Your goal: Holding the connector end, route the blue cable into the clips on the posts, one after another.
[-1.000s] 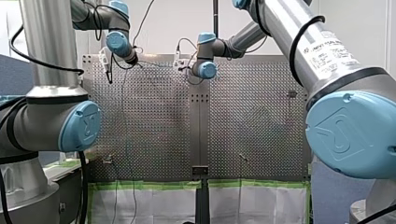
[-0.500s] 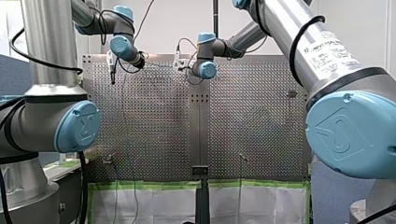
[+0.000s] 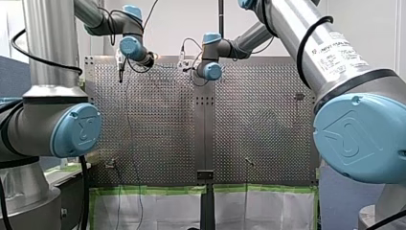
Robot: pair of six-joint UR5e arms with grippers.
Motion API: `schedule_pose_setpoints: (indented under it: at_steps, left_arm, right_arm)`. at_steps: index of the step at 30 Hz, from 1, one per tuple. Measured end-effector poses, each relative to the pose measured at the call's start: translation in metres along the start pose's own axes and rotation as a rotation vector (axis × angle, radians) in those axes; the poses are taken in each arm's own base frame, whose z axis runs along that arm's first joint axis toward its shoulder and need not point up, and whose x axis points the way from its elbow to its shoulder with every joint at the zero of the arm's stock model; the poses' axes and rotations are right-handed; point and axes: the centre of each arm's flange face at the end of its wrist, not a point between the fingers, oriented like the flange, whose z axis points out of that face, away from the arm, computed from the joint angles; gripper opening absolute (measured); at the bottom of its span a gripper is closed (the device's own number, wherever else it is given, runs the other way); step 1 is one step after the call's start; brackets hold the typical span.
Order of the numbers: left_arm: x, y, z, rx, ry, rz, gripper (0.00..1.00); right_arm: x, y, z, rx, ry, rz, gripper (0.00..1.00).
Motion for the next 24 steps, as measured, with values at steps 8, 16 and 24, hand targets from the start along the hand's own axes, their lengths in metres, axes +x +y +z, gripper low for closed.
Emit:
schedule_pose_setpoints:
  at_steps: [8,16,24]
  left_arm:
    - [0.004,-0.013,0.019,-0.026,0.006,0.011,1.0]
    - [0.01,-0.022,0.039,-0.048,0.018,0.022,1.0]
    - [0.009,-0.023,0.043,-0.065,0.002,0.02,1.0]
  right_arm:
    - [0.0,0.0,0.0,0.0,0.0,0.0,0.0]
    - [0.0,0.0,0.0,-0.001,-0.005,-0.001,0.0]
    - [-0.001,0.0,-0.001,-0.001,-0.007,-0.001,0.0]
